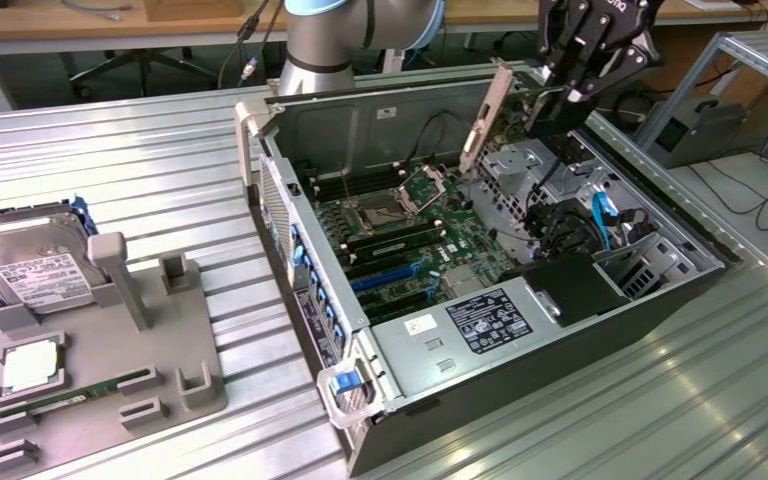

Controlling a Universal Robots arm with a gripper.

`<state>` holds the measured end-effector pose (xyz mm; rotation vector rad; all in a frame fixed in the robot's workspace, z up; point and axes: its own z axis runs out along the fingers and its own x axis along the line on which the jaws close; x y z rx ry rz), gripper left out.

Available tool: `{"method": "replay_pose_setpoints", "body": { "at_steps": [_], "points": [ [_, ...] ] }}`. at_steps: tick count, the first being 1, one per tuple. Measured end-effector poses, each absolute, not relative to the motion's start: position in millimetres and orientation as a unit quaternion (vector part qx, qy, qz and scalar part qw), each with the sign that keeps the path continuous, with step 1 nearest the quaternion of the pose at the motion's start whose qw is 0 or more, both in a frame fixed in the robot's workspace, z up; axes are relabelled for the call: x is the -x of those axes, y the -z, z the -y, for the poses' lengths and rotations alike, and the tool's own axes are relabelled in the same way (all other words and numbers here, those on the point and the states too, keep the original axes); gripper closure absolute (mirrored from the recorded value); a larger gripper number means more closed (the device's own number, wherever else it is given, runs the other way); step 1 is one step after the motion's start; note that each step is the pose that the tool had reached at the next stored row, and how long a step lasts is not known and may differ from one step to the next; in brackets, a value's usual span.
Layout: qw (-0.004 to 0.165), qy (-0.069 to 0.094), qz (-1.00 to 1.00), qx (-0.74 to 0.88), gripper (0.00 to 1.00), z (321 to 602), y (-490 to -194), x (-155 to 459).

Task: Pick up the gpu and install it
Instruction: 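Insert the gpu into the slot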

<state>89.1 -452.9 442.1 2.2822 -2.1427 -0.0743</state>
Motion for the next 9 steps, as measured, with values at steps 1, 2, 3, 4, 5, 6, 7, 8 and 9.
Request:
{"method": "replay_pose_setpoints", "body": {
  "at_steps": [1,2,3,4,5,6,7,8,9],
  "points": [
    [0.005,0.024,0.689,-0.724,0.73,452.9,-442.1,-88.5],
    [0.005,0.024,0.692,-0.721,0.73,452.8,-442.2,-88.1],
    [0.005,0.024,0.696,-0.718,0.73,452.8,-442.2,-87.3],
    [0.005,0.024,0.697,-0.716,0.73,452.8,-442.1,-86.5],
    [0.005,0.024,0.701,-0.713,0.73,452.8,-442.1,-84.2],
    [0.005,0.024,0.704,-0.710,0.73,452.8,-442.1,-81.4],
    [0.004,0.024,0.706,-0.708,0.73,452.8,-442.0,-78.4],
    [0.004,0.024,0.708,-0.706,0.73,452.8,-441.8,-74.7],
    [0.004,0.024,0.708,-0.706,0.73,452.9,-441.8,-73.7]
  ]
}}
